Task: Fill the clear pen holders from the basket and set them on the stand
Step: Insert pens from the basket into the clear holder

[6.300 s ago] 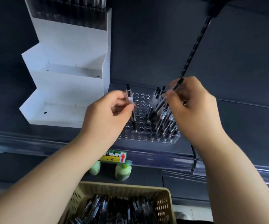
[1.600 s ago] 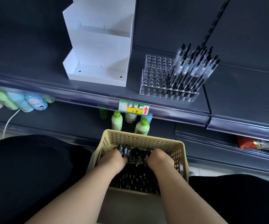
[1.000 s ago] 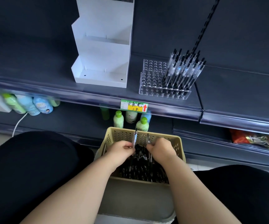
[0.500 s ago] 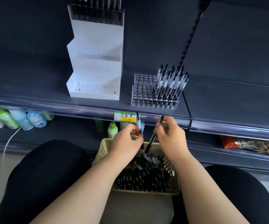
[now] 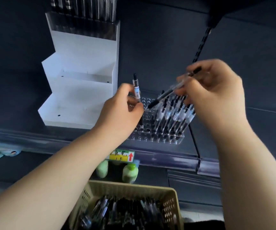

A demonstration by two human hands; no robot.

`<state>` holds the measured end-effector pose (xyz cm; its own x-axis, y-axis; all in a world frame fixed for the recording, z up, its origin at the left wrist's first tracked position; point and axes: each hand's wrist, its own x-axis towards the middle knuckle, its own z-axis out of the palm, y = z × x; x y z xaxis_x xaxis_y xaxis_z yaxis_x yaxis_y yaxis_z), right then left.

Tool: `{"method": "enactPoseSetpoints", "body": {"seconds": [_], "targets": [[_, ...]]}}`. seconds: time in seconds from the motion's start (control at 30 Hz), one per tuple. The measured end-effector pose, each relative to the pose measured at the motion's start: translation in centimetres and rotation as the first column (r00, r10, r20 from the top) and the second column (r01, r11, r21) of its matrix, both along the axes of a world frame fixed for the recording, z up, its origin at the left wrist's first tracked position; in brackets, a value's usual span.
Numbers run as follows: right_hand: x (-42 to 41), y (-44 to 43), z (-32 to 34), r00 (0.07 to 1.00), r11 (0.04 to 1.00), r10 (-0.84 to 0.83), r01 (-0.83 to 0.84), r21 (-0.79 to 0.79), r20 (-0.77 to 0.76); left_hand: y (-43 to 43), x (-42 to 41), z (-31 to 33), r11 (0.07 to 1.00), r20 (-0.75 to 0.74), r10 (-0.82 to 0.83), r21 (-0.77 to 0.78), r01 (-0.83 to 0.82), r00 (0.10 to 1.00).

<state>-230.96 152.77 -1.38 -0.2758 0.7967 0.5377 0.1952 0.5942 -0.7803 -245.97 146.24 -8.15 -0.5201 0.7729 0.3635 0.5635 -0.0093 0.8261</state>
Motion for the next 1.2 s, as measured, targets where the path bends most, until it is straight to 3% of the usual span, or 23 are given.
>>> {"method": "enactPoseSetpoints", "body": {"seconds": [0.13,0.33,0.67,1.2], "targets": [[-2.4,2.8,-0.4,0.995,0.997,-0.025,0.018,0.074,0.095,2.3,-1.2,-0.9,1.000,-0.037,0.016,0.021,-0.015,0.999],[-3.9,4.9,-2.3,0.978,0.996,-0.035,0.018,0.084,0.206,3.1,-2.7,-2.4,0.992,0.104,0.116,0.037,-0.120,0.988],[-4.3,5.8,-3.4,0.917,0.987,-0.077,0.016,0.158,0.391,3.2,-2.9,-2.3,0.997,0.163,0.039,0.054,-0.048,0.986],[-5.0,6.0,-3.9,0.883,0.989,-0.088,0.023,0.144,0.461,3.0,-3.6,-2.2,0.993,0.239,0.041,0.100,-0.066,0.970]]}}
